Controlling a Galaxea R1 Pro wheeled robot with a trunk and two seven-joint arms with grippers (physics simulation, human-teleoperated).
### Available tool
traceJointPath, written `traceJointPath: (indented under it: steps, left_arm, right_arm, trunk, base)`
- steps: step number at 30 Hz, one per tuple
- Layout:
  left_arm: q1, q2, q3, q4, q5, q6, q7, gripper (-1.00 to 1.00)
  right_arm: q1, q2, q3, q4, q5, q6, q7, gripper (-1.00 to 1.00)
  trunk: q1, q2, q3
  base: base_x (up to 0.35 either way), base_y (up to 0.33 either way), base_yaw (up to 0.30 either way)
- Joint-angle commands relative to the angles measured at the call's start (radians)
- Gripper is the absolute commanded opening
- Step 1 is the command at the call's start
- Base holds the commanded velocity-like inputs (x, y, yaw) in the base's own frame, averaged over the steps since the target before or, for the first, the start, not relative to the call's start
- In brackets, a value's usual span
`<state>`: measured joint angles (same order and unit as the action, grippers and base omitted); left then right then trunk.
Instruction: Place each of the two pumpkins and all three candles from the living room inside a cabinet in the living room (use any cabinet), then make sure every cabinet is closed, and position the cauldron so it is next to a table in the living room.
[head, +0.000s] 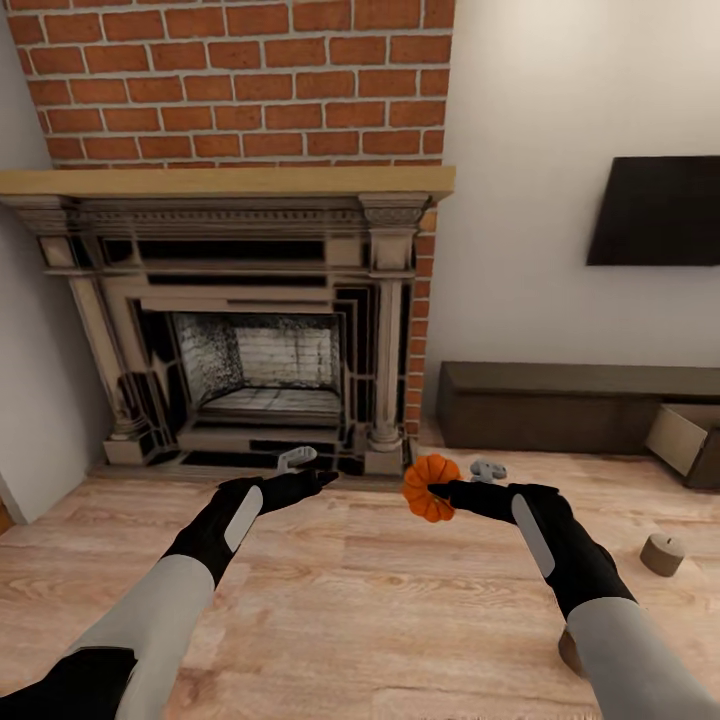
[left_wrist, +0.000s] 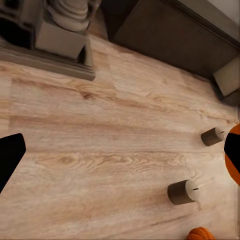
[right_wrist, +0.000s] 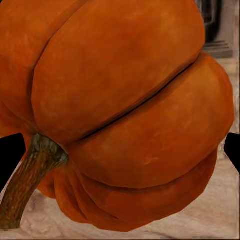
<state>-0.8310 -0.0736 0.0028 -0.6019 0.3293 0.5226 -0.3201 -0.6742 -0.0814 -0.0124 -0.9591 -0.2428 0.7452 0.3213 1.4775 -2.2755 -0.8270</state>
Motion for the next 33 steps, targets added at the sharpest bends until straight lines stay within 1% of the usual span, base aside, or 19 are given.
traceJointPath:
  steps: [1, 27, 33]
  left_arm:
    - [0.000, 0.000, 0.000, -0.001, 0.006, 0.007, 0.001, 1.00]
    - [0.000, 0.001, 0.000, -0.001, 0.005, 0.007, 0.001, 1.00]
    - [0.000, 0.001, 0.000, 0.000, 0.005, 0.007, 0.001, 1.00]
  right_arm:
    - [-0.001, 0.000, -0.001, -0.001, -0.009, 0.006, 0.000, -1.00]
    - [-0.001, -0.003, -0.001, -0.001, -0.010, 0.006, -0.005, -1.00]
    - [-0.001, -0.003, -0.001, -0.001, -0.010, 0.006, -0.005, -1.00]
  trunk:
    - [0.000, -0.001, -0.001]
    - [0.000, -0.001, 0.011]
    - [0.000, -0.001, 0.014]
  base:
    - [0.000, 0.000, -0.288]
    - [0.001, 0.000, -0.288]
    - [0.192, 0.139, -0.284]
